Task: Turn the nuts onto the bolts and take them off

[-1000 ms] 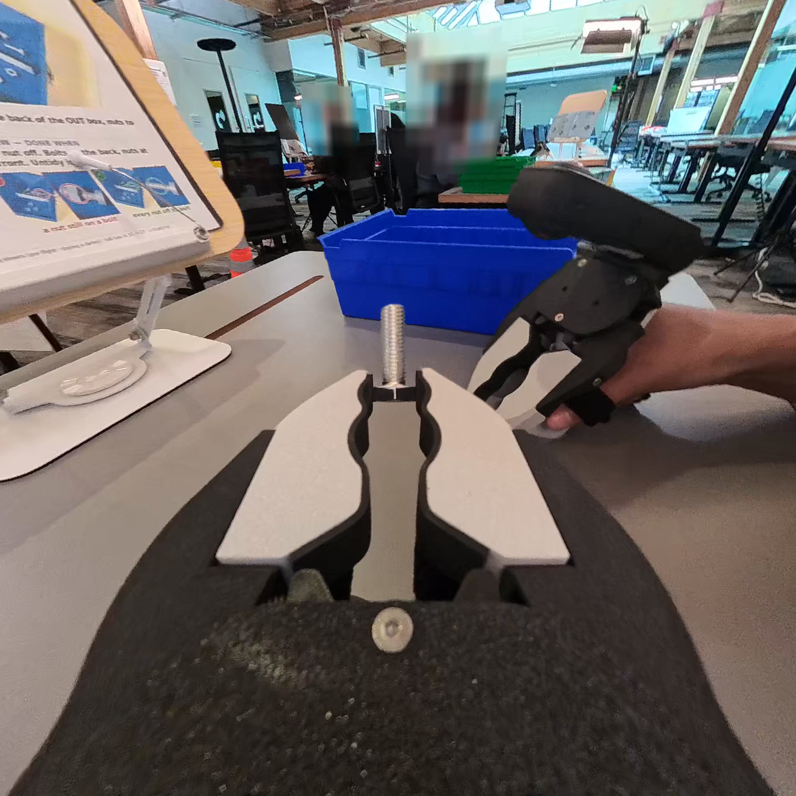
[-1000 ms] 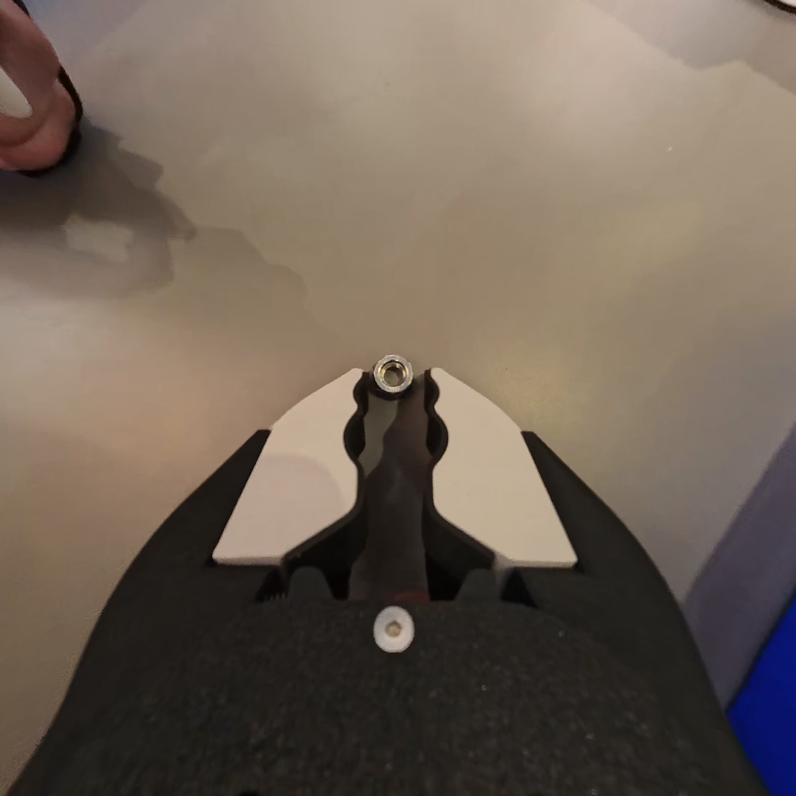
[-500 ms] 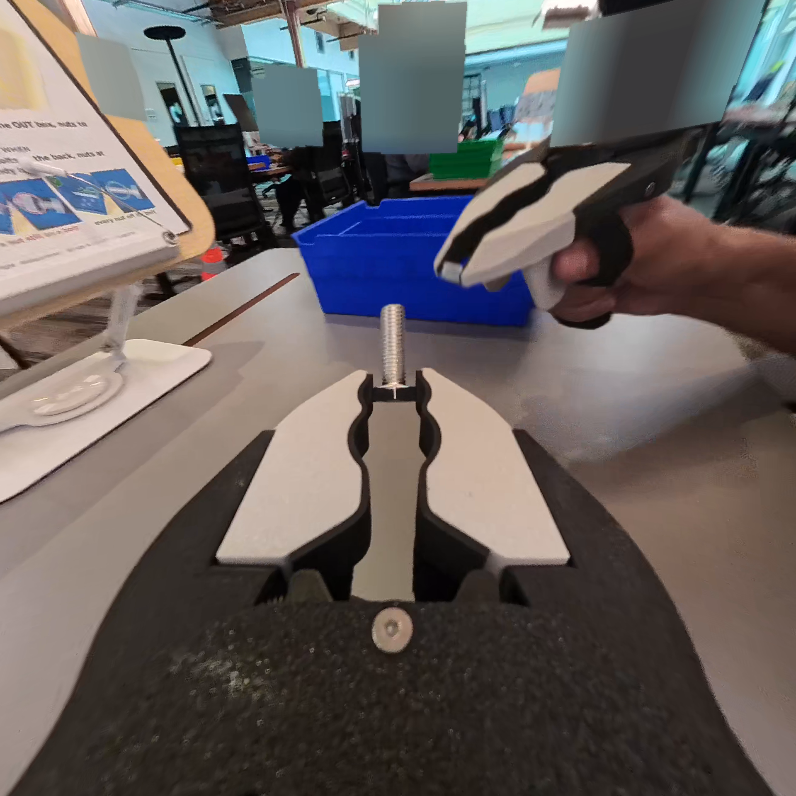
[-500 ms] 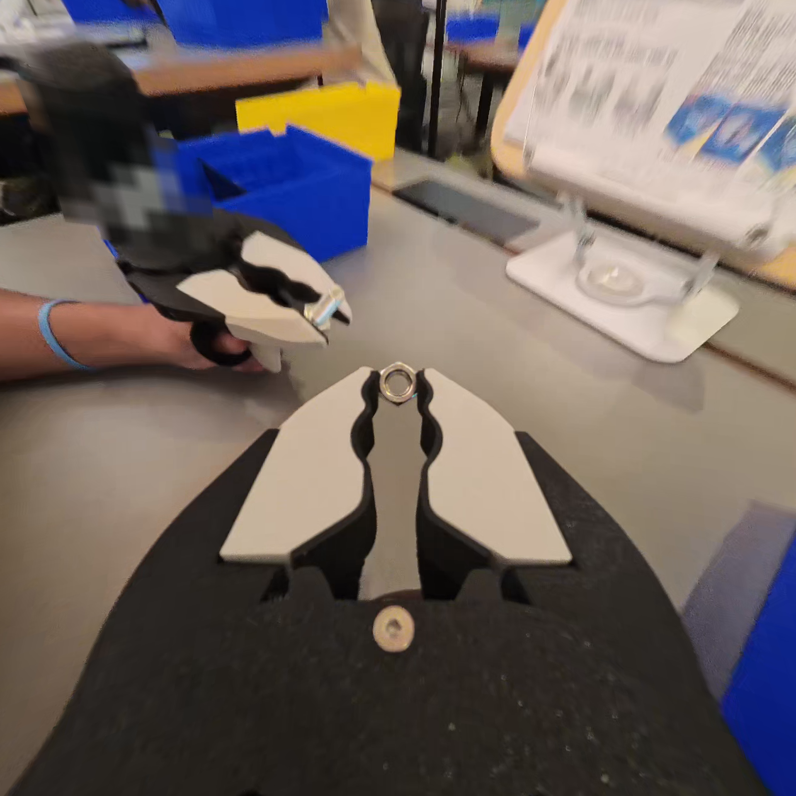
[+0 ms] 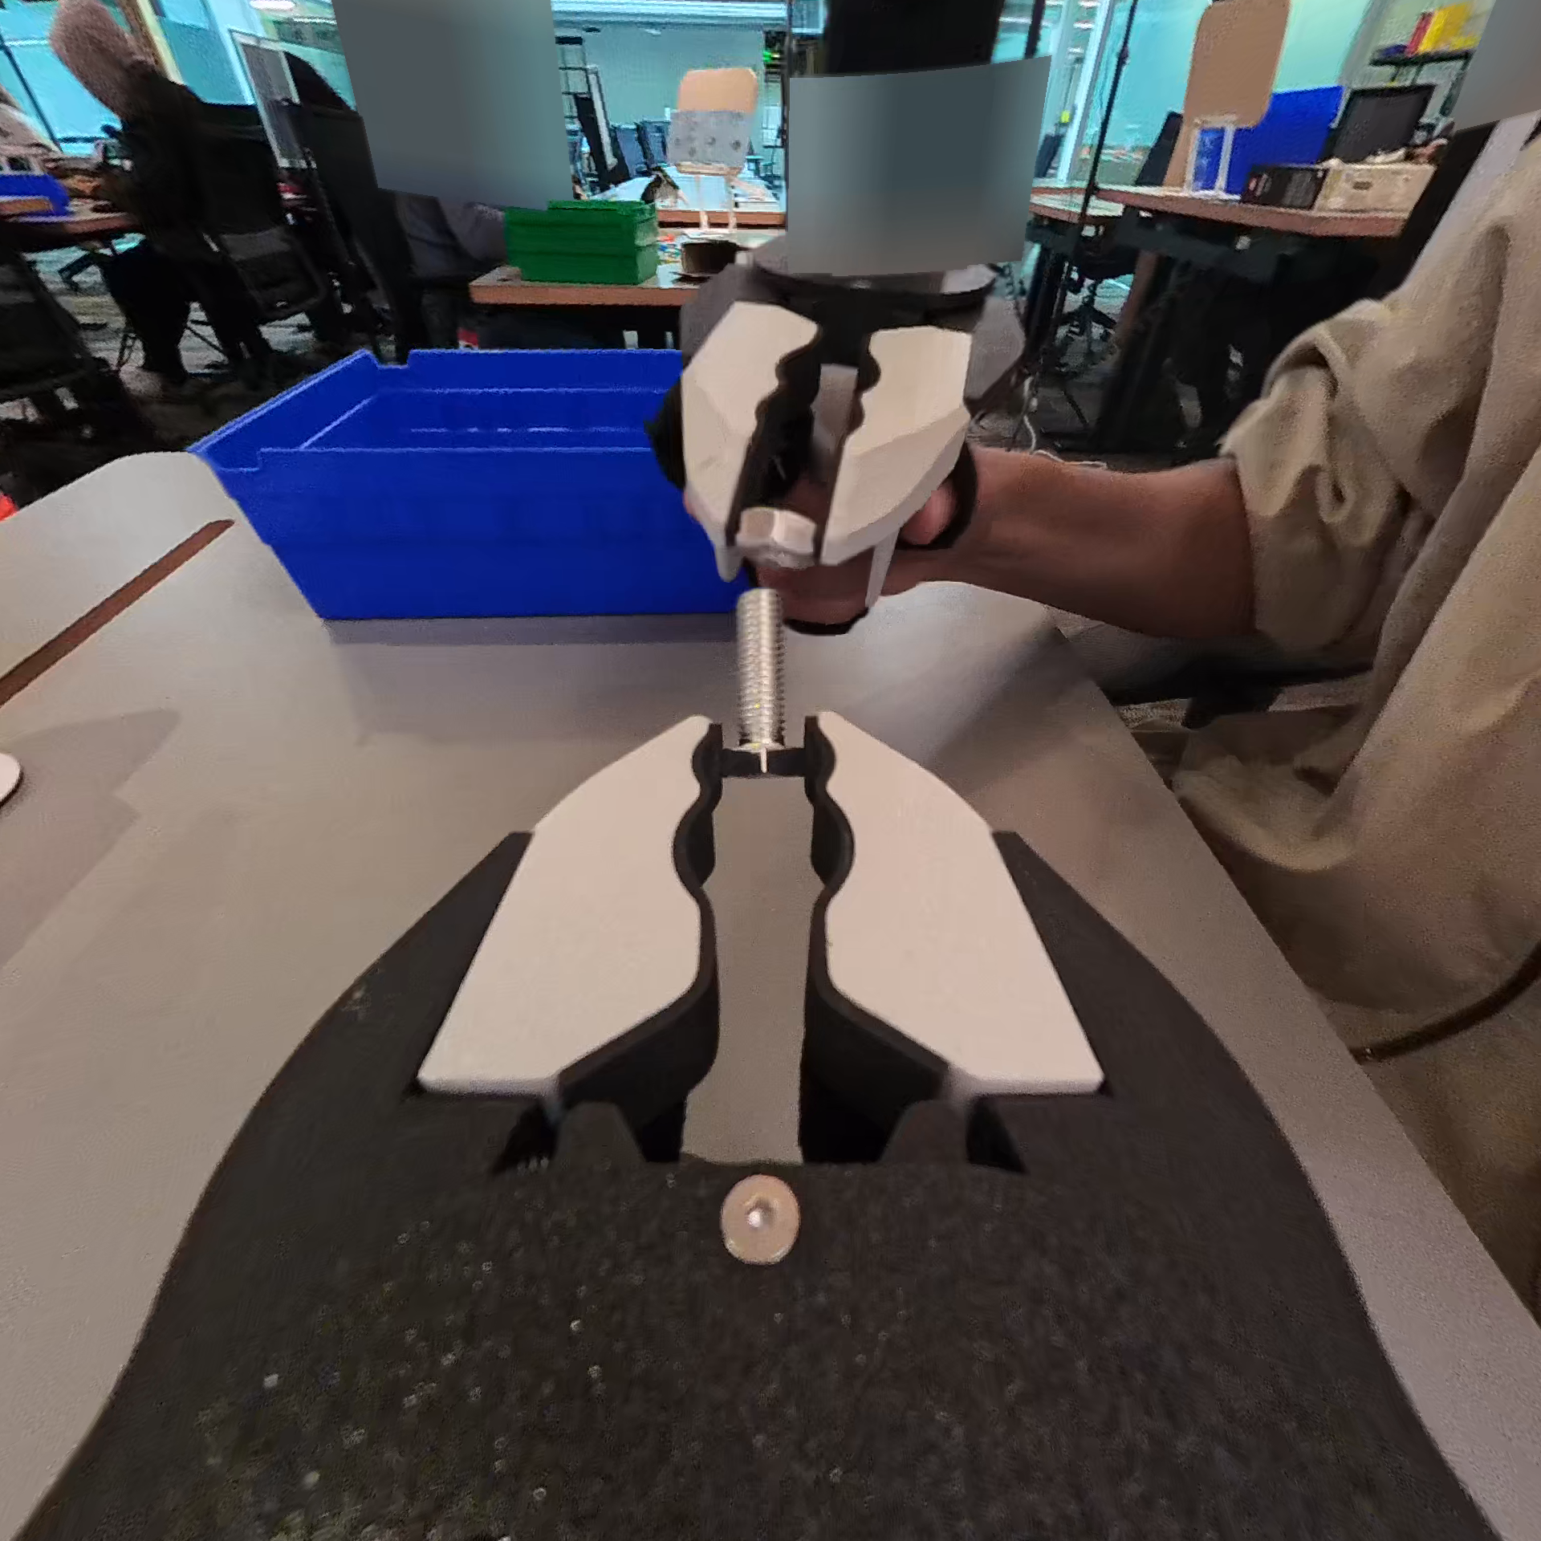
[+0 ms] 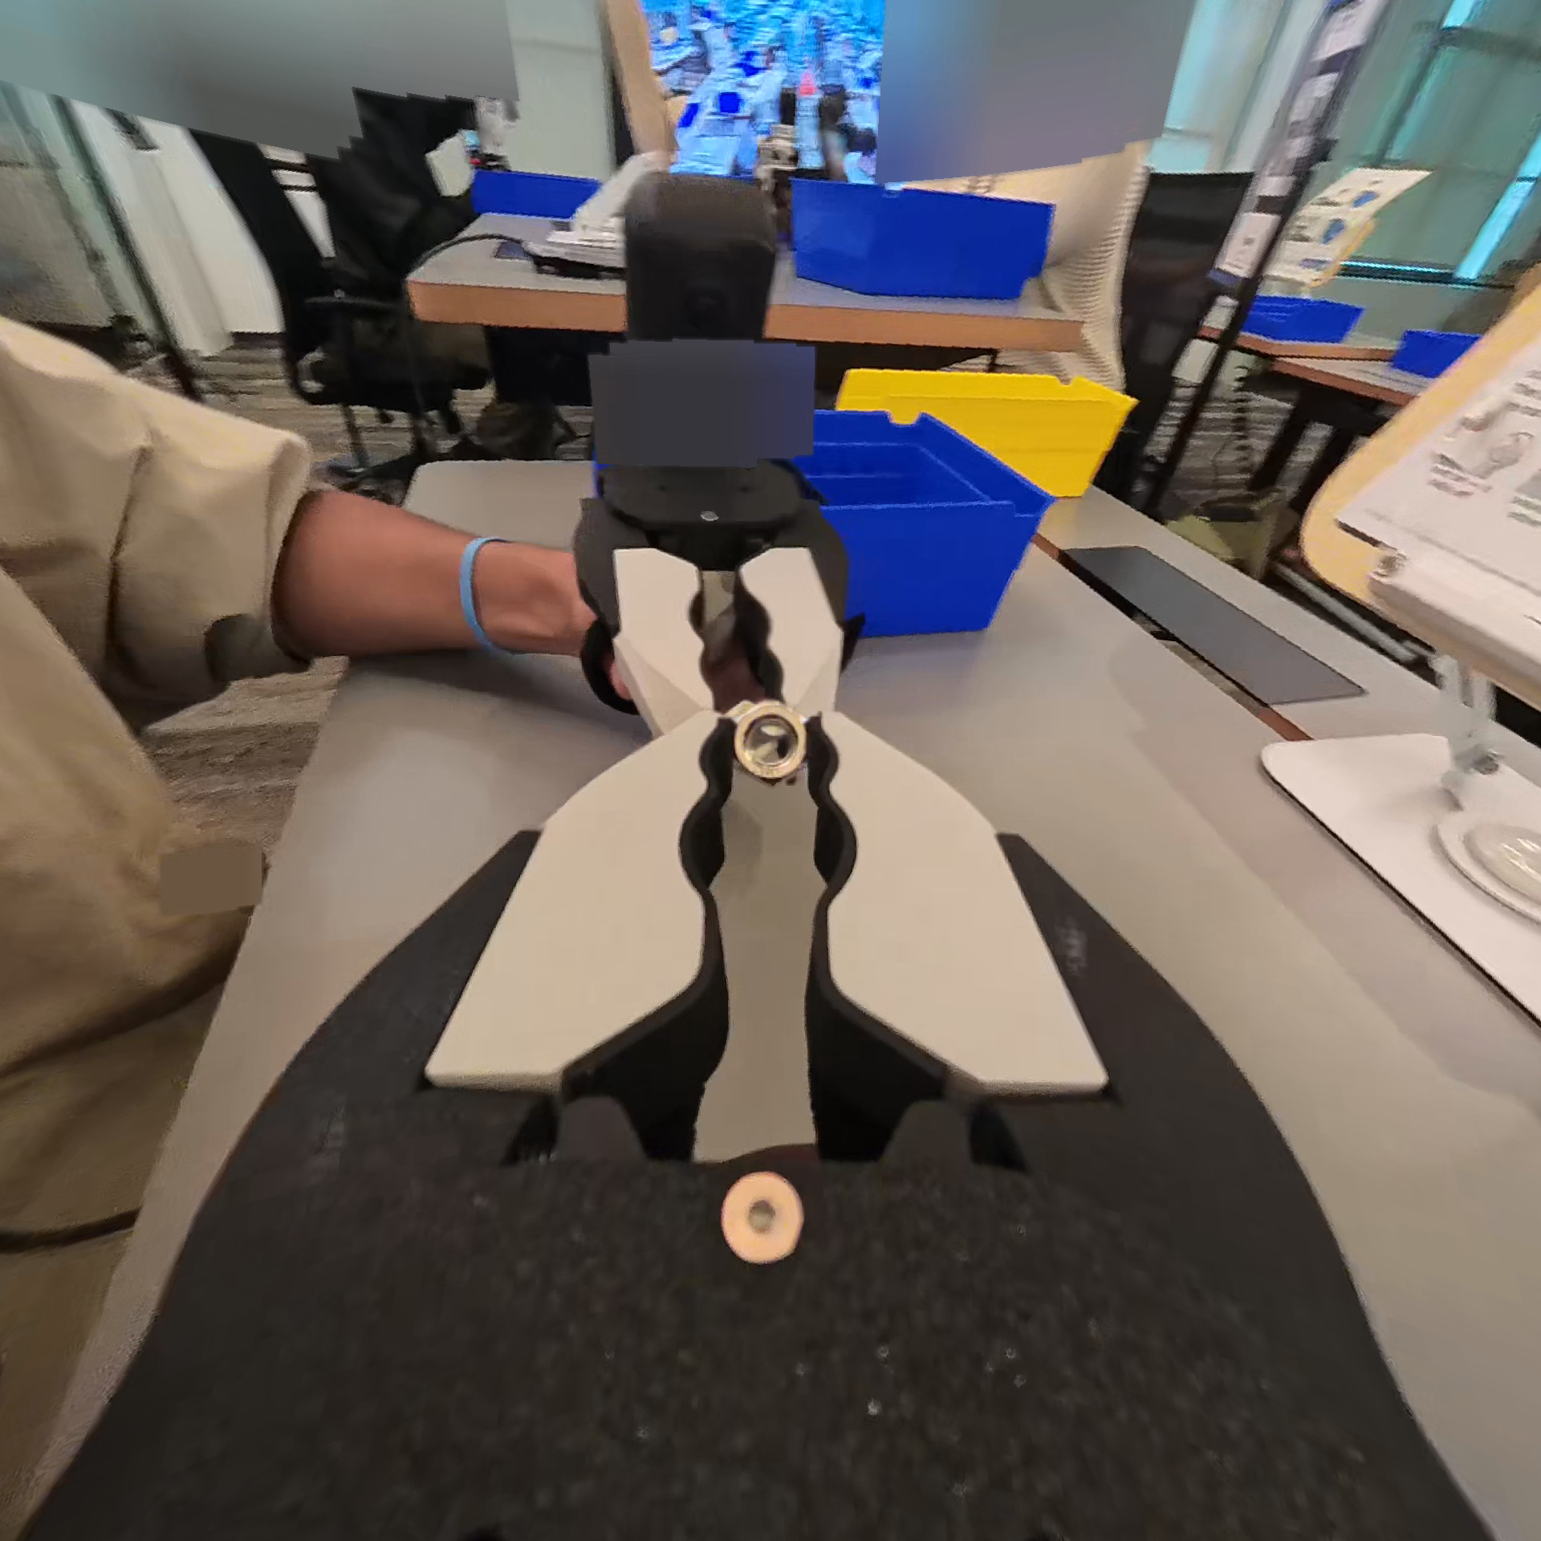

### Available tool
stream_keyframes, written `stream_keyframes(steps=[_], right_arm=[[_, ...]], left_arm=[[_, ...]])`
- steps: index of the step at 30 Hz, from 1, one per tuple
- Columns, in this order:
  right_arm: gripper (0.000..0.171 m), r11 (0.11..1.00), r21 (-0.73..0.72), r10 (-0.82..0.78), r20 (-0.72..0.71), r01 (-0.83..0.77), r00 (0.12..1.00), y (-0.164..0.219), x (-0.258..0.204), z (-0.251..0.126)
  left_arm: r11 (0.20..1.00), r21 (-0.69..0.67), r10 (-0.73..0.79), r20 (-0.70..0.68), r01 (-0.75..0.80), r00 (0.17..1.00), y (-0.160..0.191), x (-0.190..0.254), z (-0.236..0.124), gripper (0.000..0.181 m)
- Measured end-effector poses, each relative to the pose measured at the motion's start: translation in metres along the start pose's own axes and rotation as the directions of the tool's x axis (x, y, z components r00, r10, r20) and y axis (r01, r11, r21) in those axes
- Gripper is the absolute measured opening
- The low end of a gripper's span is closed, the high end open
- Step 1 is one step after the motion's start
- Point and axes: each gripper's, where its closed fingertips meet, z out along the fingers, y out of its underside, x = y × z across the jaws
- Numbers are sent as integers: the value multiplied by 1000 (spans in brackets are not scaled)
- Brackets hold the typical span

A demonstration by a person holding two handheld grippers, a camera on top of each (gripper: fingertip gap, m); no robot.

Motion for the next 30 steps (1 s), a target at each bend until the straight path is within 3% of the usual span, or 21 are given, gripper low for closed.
stream_keyframes(steps=[6, 13, 21, 24, 27, 30], right_arm=[[17, 999, -25, -45, 89, 48, 995, -5, -15, 8], [17, 997, 7, -75, 187, 75, 979, -13, -28, 8], [17, 998, 52, -62, 395, 45, 917, -20, -51, 12], [17, 996, 27, -91, 432, 88, 897, -19, -54, 14], [17, 995, 5, -94, 409, 101, 907, -19, -48, 15], [17, 996, -25, -71, 361, 85, 930, -13, -39, 14]], left_arm=[[1000, -19, 1, -73, -2, 997, -1, 16, 3, 18], [979, 59, -170, -288, 195, 942, -13, 33, -4, 18], [899, 1, -347, -613, 439, 710, -20, 59, -18, 18], [874, -23, -375, -666, 485, 645, -19, 62, -21, 18], [877, -2, -371, -637, 480, 676, -19, 56, -20, 18], [916, 6, -339, -526, 402, 780, -13, 45, -15, 18]])
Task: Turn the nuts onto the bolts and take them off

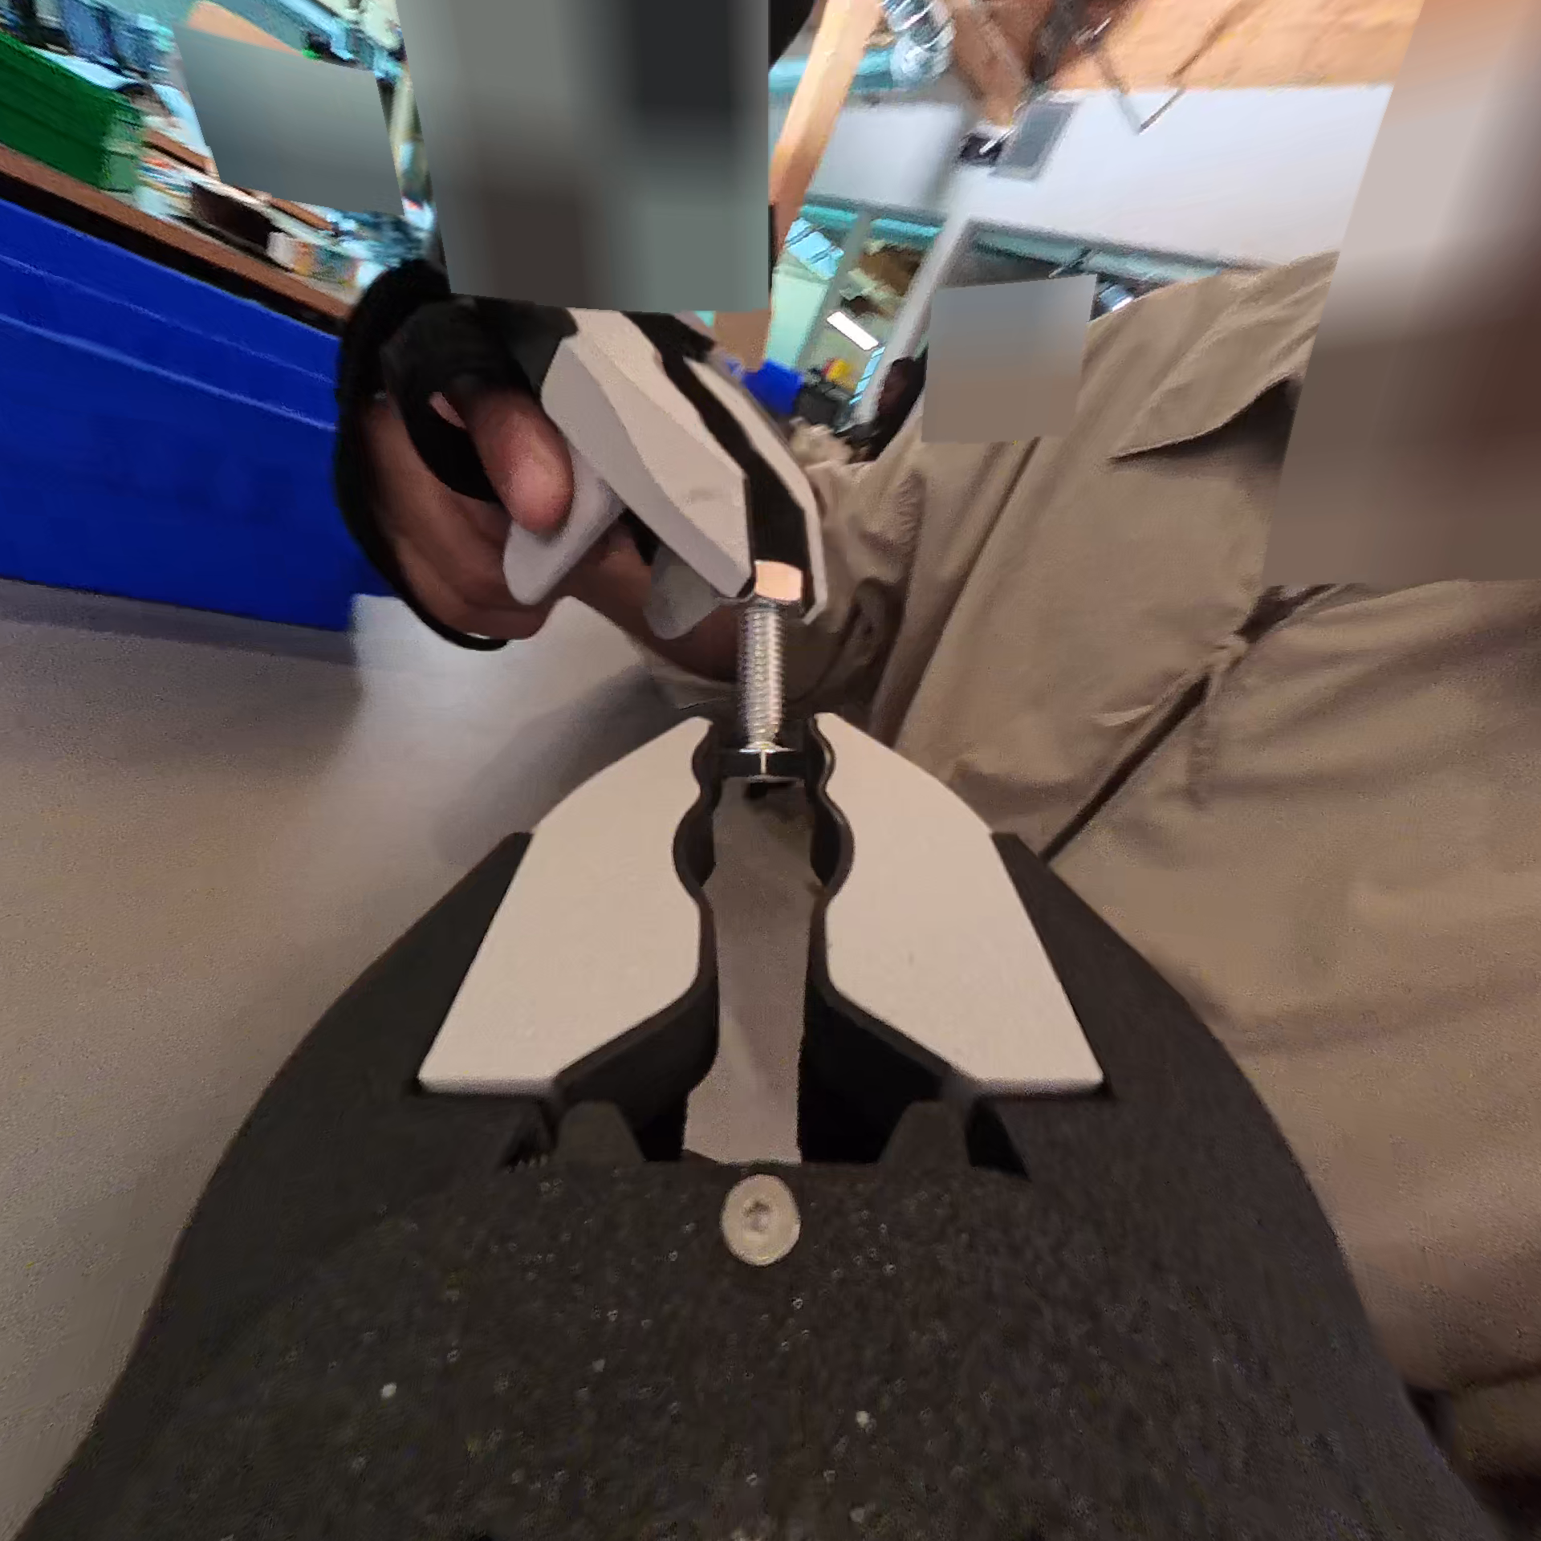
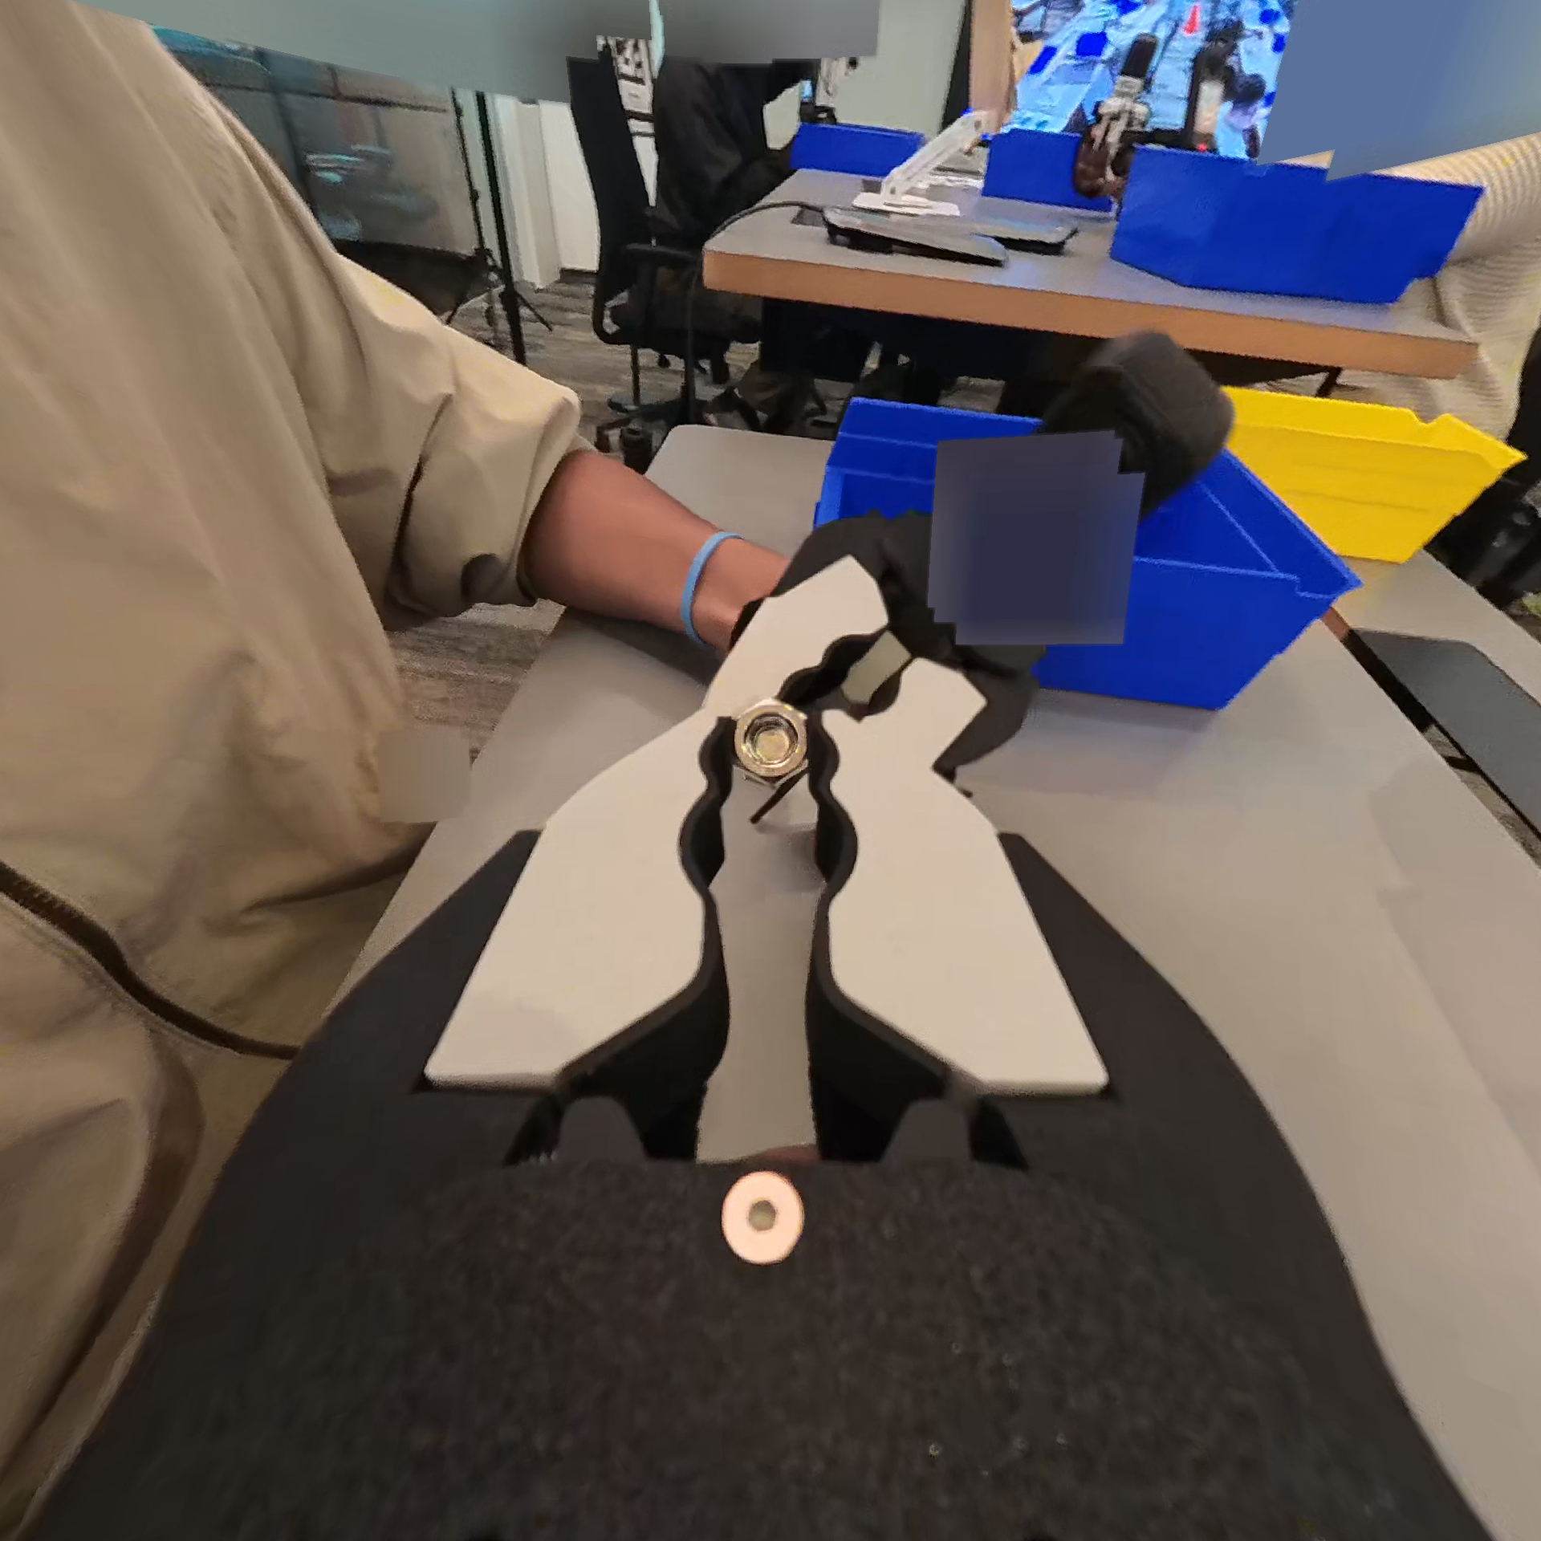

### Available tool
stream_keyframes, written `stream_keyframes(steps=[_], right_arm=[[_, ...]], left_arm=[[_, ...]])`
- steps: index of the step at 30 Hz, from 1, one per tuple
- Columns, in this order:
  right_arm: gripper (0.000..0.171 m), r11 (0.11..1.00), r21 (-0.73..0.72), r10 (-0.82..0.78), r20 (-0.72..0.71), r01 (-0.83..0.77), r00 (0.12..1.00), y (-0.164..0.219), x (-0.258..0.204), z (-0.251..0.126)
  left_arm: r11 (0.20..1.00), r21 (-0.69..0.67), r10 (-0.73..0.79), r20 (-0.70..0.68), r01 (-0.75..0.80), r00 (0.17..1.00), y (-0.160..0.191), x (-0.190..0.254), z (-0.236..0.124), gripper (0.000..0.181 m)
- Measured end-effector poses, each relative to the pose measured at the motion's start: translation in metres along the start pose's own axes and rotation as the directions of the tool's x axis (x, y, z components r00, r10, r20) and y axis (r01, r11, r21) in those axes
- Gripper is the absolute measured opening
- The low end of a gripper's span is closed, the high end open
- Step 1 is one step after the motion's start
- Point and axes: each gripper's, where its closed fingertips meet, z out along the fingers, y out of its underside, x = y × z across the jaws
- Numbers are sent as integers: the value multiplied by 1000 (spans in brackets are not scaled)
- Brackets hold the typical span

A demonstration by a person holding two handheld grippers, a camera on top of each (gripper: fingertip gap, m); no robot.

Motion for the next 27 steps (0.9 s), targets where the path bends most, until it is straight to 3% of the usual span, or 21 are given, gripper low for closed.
stream_keyframes(steps=[4, 7, 14, 22, 24, 27], right_arm=[[17, 998, 32, 48, -65, -46, 997, 1, 10, -7], [17, 997, 32, 80, -117, -76, 990, 4, 19, -13], [17, 975, 118, 208, -190, -189, 959, 11, 39, -24], [17, 915, 223, 394, -321, -336, 861, 18, 64, -26], [17, 902, 228, 427, -362, -366, 828, 20, 69, -24], [17, 893, 222, 450, -408, -392, 794, 21, 74, -22]], left_arm=[[993, -35, 120, 180, -116, 976, -7, -13, -2, 18], [973, -97, 232, 337, -211, 913, -12, -27, -3, 18], [885, -262, 461, 607, -385, 647, -20, -55, -10, 18], [818, -409, 536, 797, -405, 278, -26, -81, -26, 18], [834, -400, 512, 819, -381, 260, -24, -86, -29, 18], [867, -340, 455, 837, -365, 303, -23, -89, -32, 18]])
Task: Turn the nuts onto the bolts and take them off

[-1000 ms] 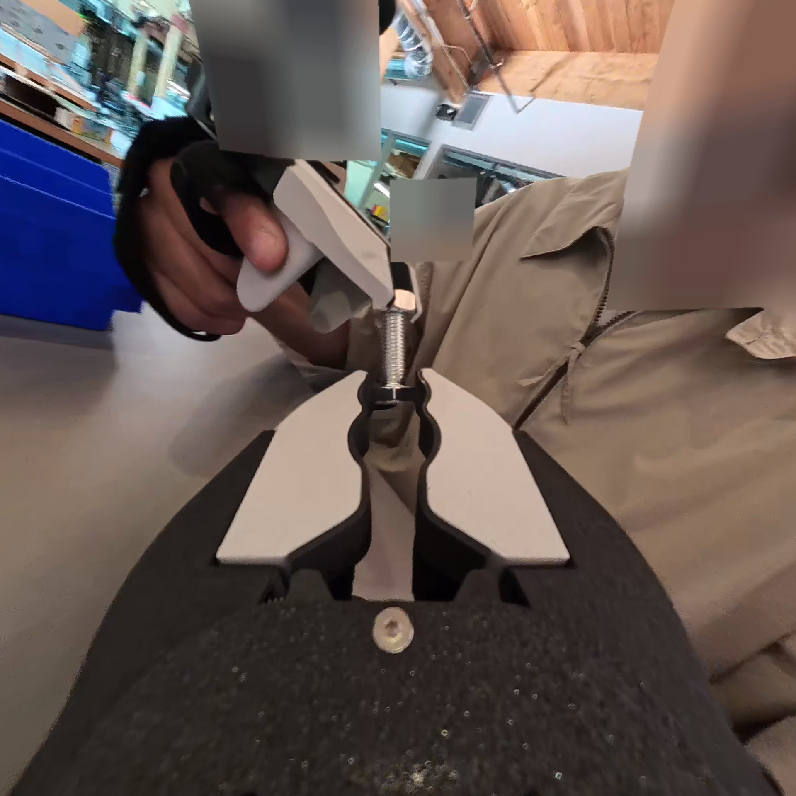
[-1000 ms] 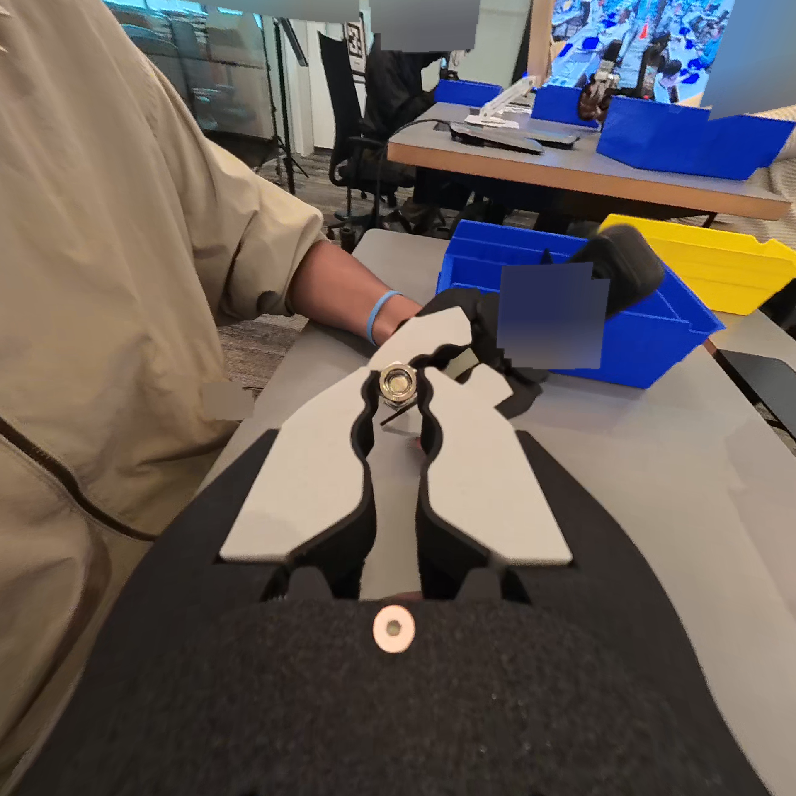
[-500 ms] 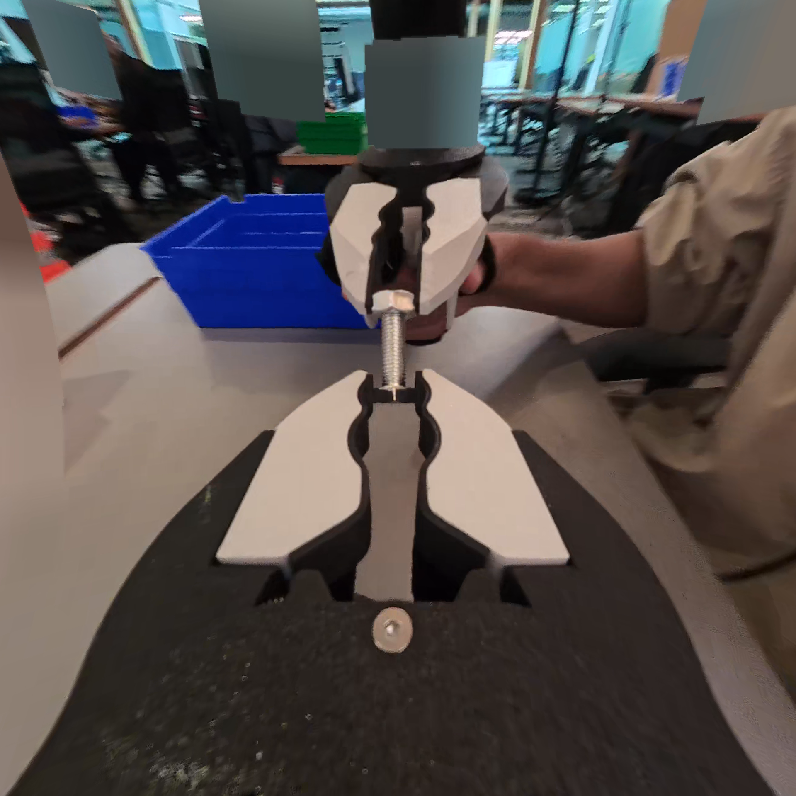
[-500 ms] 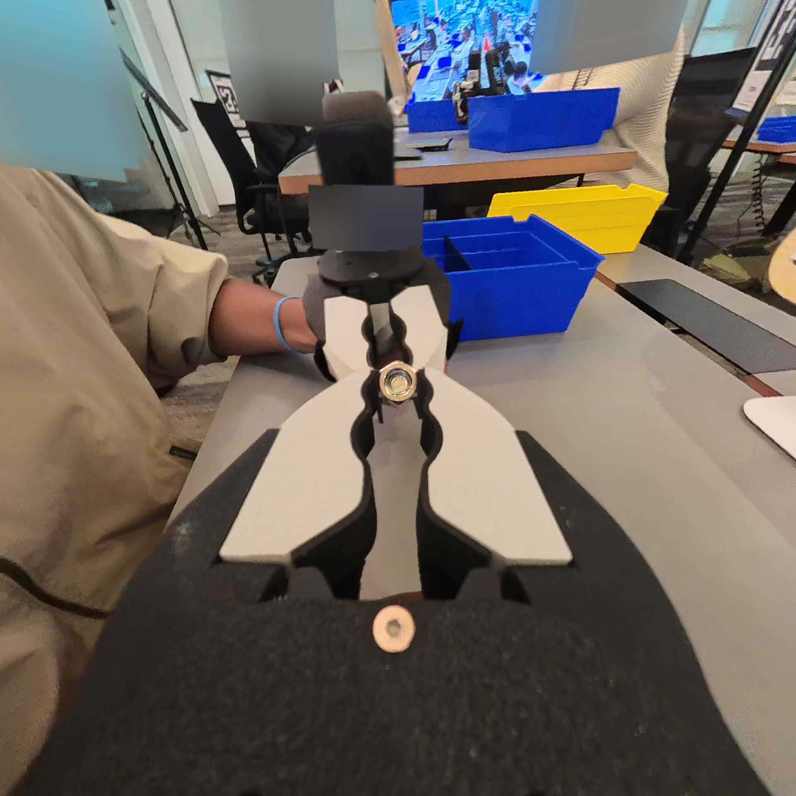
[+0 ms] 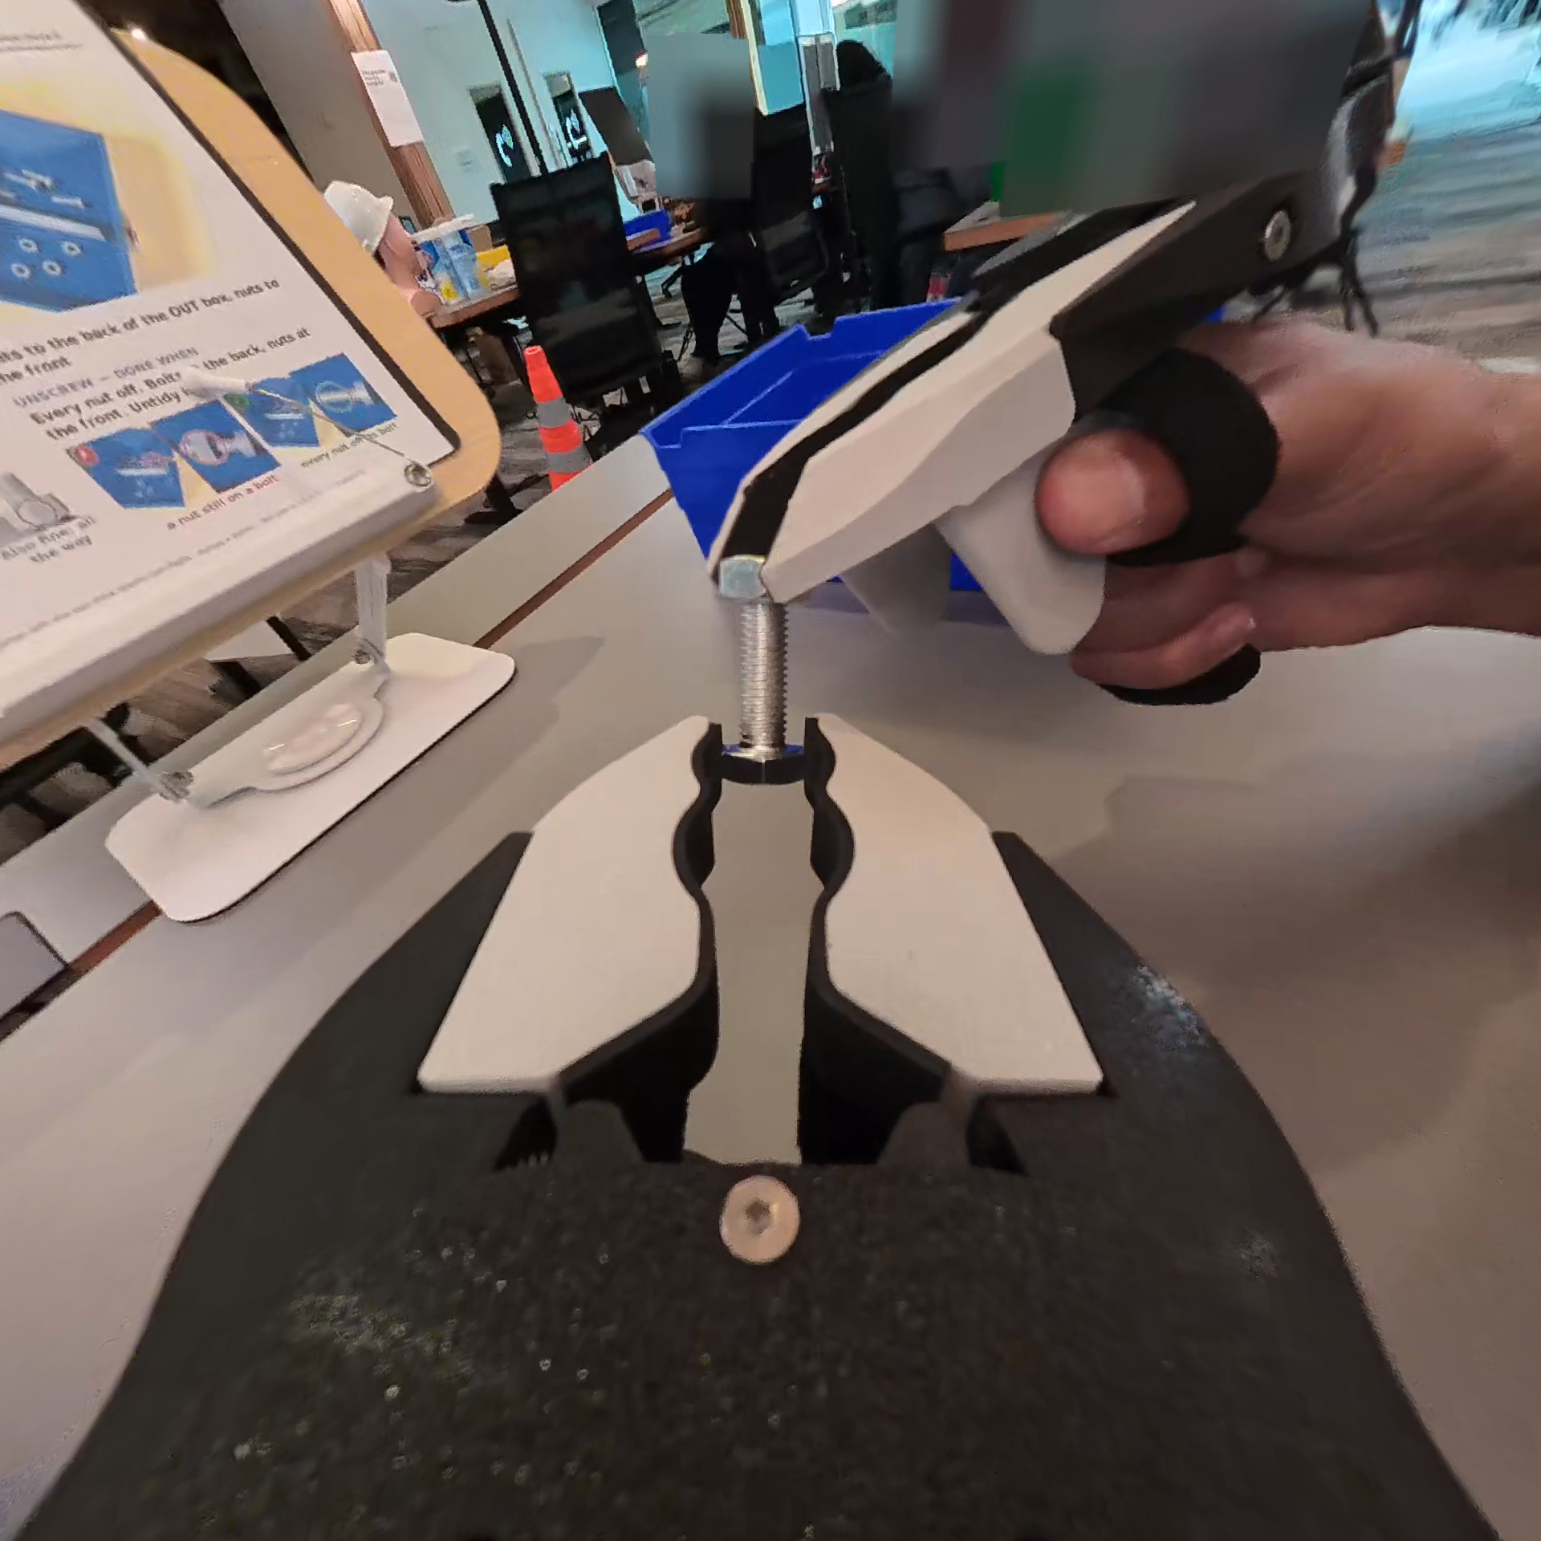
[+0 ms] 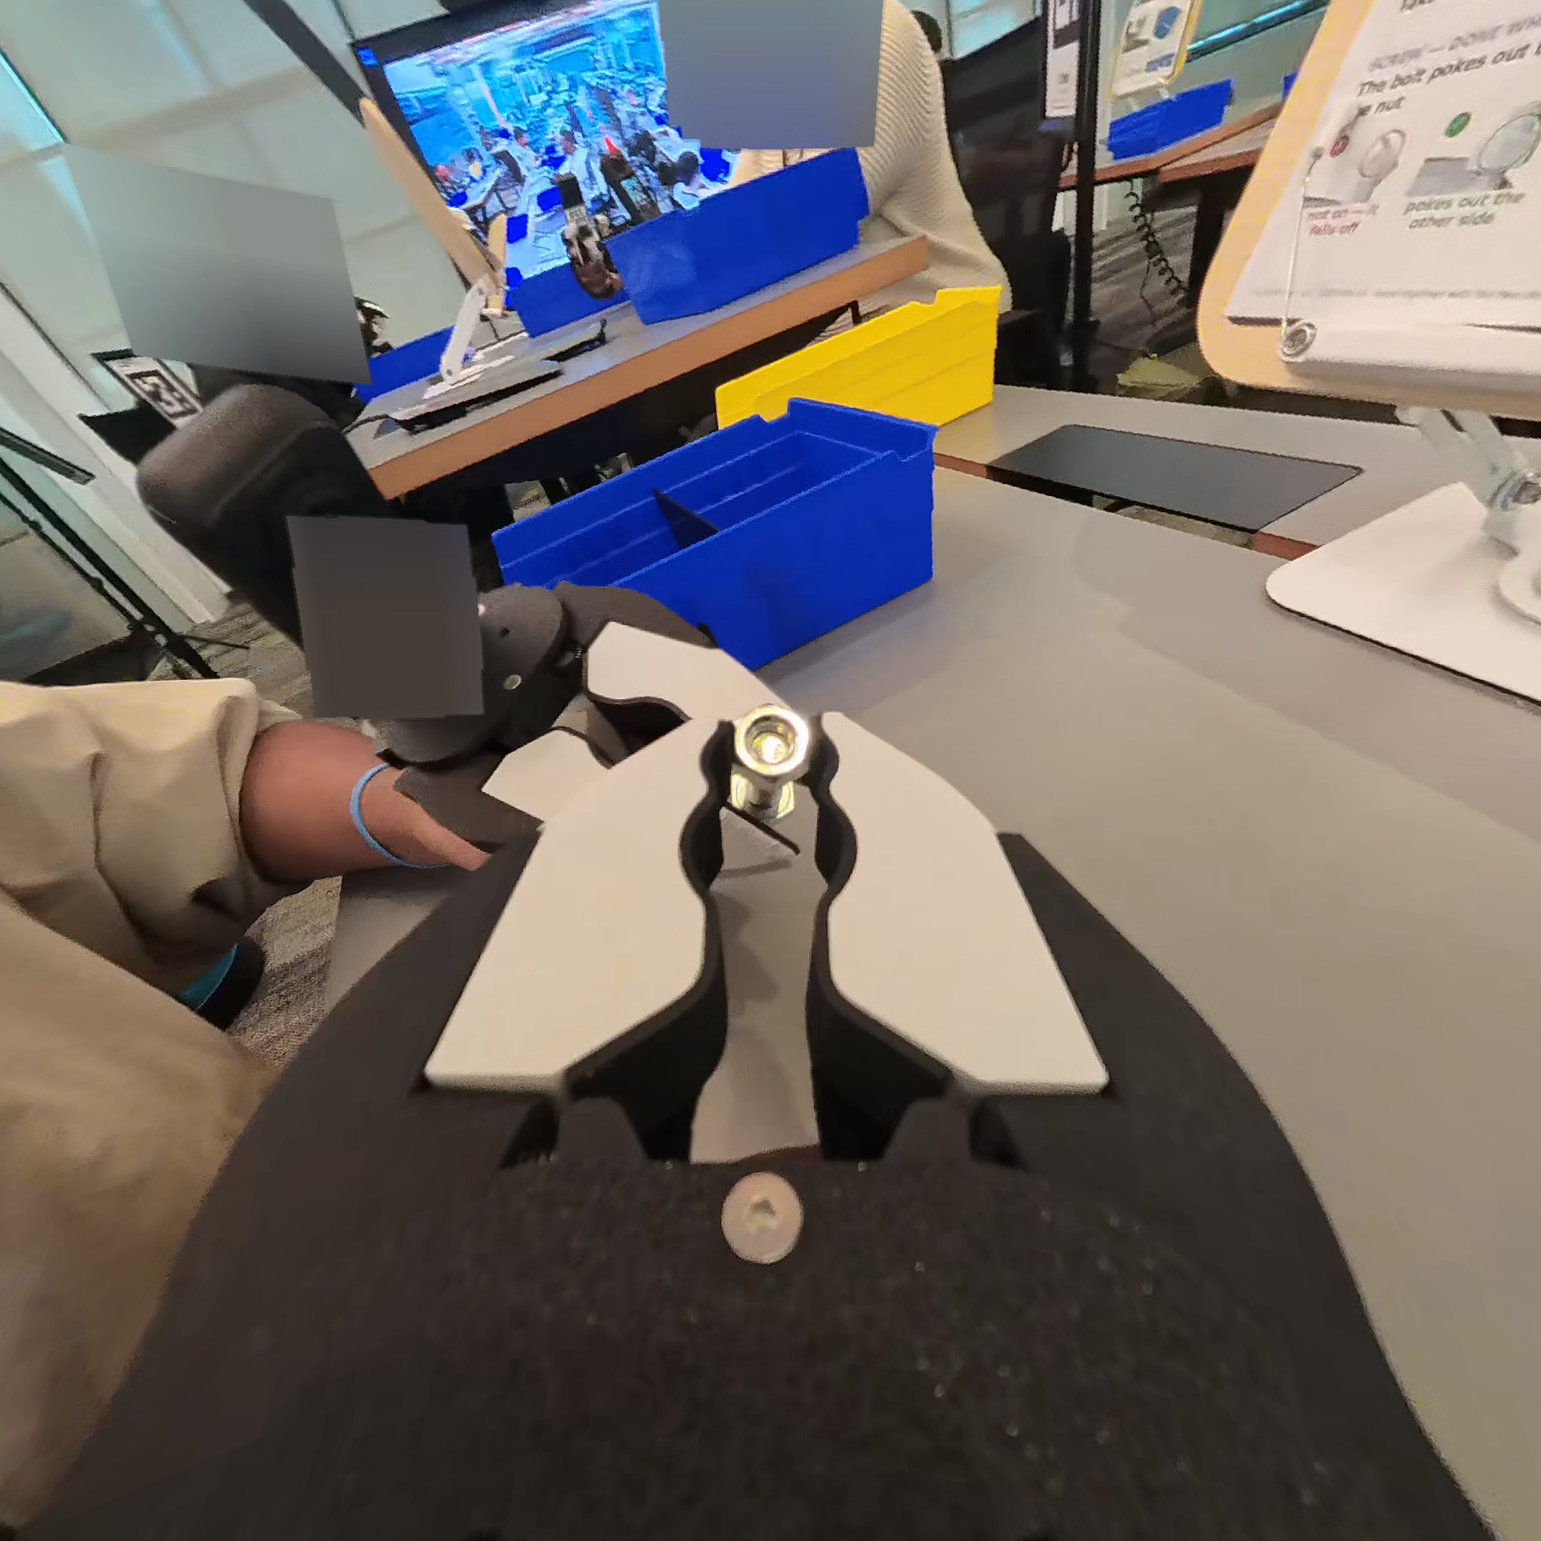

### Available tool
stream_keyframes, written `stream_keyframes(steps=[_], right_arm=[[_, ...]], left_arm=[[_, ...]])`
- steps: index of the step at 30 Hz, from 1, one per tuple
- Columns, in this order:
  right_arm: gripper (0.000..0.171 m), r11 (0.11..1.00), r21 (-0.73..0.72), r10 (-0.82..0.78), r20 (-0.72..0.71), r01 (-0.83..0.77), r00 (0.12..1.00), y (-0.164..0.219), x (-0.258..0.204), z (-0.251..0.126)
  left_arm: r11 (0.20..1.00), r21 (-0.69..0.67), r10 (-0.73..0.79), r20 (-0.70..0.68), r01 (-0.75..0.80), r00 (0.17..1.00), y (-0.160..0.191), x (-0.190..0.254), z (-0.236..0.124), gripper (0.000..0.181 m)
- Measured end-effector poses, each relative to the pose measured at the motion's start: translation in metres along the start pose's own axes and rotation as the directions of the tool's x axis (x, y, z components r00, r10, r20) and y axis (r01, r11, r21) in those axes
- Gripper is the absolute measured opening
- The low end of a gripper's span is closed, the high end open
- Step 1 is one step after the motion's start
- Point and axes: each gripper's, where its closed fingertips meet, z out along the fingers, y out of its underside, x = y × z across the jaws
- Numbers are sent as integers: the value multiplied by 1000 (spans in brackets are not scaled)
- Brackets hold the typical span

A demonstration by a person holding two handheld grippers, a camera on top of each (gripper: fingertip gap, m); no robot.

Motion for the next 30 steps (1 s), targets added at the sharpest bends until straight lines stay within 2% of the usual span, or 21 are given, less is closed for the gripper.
stream_keyframes(steps=[11, 30], right_arm=[[20, 998, -52, -25, -43, 23, 999, -5, 6, 12], [20, 998, -55, -38, -35, 36, 999, -6, 5, 11]], left_arm=[[978, 22, -204, -81, 206, 976, 0, -7, -1, 18], [955, 23, -291, -106, 295, 951, 3, -17, -2, 18]])
